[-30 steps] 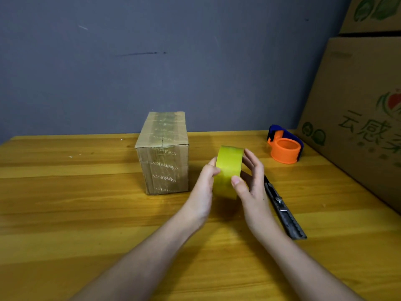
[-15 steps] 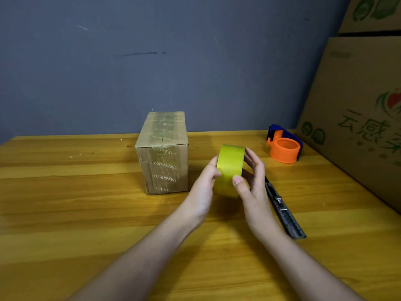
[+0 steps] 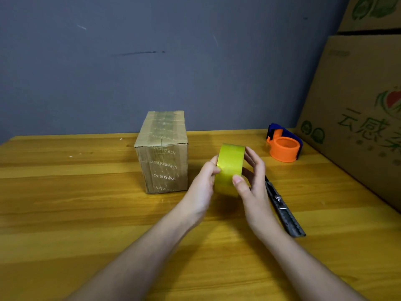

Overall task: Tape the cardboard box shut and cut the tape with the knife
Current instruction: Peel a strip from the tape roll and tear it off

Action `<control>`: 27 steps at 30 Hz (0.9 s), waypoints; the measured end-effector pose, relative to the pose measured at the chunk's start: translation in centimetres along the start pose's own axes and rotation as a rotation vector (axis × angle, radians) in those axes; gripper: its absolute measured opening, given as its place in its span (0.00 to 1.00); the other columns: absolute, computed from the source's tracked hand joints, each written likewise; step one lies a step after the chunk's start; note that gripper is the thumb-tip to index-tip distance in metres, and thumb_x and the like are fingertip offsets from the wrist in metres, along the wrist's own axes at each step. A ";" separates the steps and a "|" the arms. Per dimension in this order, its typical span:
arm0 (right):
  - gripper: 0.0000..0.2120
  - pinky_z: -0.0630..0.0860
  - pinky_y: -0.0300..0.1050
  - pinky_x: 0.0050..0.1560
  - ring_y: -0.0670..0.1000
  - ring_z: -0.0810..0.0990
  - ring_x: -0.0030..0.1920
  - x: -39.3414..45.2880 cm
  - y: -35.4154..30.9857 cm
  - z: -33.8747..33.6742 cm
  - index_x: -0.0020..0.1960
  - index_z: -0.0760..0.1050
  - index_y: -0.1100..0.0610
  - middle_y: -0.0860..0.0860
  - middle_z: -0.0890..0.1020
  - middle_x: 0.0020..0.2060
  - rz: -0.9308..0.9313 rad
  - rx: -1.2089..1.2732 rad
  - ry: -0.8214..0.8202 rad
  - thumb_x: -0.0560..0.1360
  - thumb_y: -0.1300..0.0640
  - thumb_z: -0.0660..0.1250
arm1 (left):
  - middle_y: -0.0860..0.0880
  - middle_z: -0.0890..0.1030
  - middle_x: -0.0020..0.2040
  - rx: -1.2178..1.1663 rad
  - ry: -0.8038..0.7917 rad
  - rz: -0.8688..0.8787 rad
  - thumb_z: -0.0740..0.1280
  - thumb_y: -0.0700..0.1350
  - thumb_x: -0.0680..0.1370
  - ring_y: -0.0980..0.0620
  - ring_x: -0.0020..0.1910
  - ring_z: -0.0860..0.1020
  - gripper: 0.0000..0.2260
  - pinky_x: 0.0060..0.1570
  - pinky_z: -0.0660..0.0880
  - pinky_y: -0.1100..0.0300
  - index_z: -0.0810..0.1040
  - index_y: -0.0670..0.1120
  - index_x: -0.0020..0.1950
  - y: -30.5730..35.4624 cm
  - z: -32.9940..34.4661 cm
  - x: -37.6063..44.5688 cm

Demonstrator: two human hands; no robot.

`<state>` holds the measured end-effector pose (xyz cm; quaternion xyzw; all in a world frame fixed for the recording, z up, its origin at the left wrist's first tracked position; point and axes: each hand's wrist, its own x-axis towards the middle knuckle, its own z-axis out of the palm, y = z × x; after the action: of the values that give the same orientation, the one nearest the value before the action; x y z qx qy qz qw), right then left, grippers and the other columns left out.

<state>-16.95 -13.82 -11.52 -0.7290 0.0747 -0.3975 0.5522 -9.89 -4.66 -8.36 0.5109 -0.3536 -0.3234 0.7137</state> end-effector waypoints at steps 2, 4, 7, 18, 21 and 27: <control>0.36 0.68 0.22 0.52 0.27 0.68 0.59 0.0 -0.1 0.0 0.73 0.58 0.51 0.46 0.68 0.66 0.011 0.018 -0.001 0.68 0.42 0.61 | 0.46 0.78 0.45 -0.013 0.000 -0.005 0.51 0.43 0.72 0.59 0.39 0.78 0.22 0.40 0.75 0.68 0.70 0.42 0.64 -0.1 0.0 0.0; 0.36 0.68 0.22 0.51 0.26 0.69 0.57 0.0 -0.2 0.0 0.72 0.58 0.51 0.44 0.68 0.65 0.017 0.040 0.001 0.67 0.42 0.61 | 0.45 0.79 0.48 -0.034 0.002 -0.007 0.51 0.46 0.70 0.56 0.44 0.78 0.21 0.43 0.76 0.66 0.72 0.46 0.61 0.0 0.2 0.0; 0.36 0.69 0.22 0.50 0.26 0.69 0.57 0.0 -0.3 0.1 0.72 0.58 0.51 0.46 0.68 0.65 0.022 0.047 0.001 0.67 0.42 0.61 | 0.42 0.77 0.52 -0.043 0.011 -0.029 0.49 0.44 0.78 0.52 0.47 0.76 0.17 0.44 0.76 0.65 0.71 0.46 0.62 0.1 0.2 0.0; 0.36 0.69 0.23 0.51 0.27 0.69 0.58 0.1 -0.1 -0.1 0.72 0.58 0.49 0.44 0.69 0.65 0.019 0.052 0.005 0.67 0.41 0.61 | 0.43 0.77 0.50 0.008 0.023 -0.039 0.54 0.42 0.65 0.50 0.50 0.79 0.28 0.43 0.74 0.63 0.69 0.41 0.65 0.7 0.4 0.6; 0.34 0.71 0.27 0.53 0.32 0.71 0.59 0.4 -0.1 -0.1 0.69 0.61 0.44 0.40 0.71 0.61 0.044 0.101 0.031 0.65 0.39 0.61 | 0.47 0.78 0.48 0.128 0.014 0.017 0.55 0.39 0.63 0.52 0.49 0.76 0.23 0.47 0.70 0.57 0.73 0.47 0.57 0.5 0.4 0.7; 0.29 0.68 0.44 0.67 0.42 0.68 0.68 0.8 -0.5 -1.4 0.70 0.60 0.41 0.43 0.69 0.66 0.033 -0.183 -0.032 0.70 0.38 0.60 | 0.49 0.80 0.52 0.537 0.056 0.188 0.68 0.48 0.65 0.56 0.48 0.77 0.25 0.53 0.74 0.55 0.69 0.47 0.62 -1.1 -0.4 -0.1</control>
<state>-17.47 -15.12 -10.56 -0.7813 0.1137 -0.3683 0.4909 -9.72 -4.71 -9.54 0.6554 -0.4525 -0.1364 0.5891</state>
